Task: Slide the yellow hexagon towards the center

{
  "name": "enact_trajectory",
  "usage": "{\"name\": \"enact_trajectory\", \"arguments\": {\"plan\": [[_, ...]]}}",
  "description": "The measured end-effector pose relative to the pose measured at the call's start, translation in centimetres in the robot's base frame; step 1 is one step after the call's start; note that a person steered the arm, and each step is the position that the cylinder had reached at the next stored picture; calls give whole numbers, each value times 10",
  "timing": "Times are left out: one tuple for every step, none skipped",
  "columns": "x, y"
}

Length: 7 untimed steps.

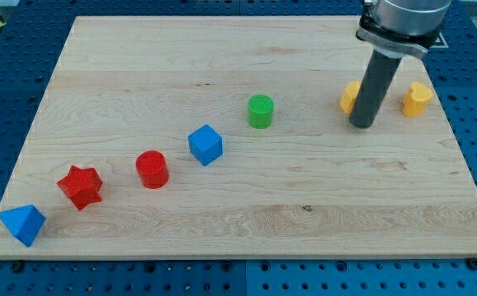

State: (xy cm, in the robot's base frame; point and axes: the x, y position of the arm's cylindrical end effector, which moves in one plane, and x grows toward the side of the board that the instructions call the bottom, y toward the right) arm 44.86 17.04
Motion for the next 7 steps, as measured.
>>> {"name": "enact_trajectory", "arguments": {"plan": [[21, 15], [-1, 16], [-14, 19], [-15, 37], [-28, 52], [-49, 52], [-49, 48]]}}
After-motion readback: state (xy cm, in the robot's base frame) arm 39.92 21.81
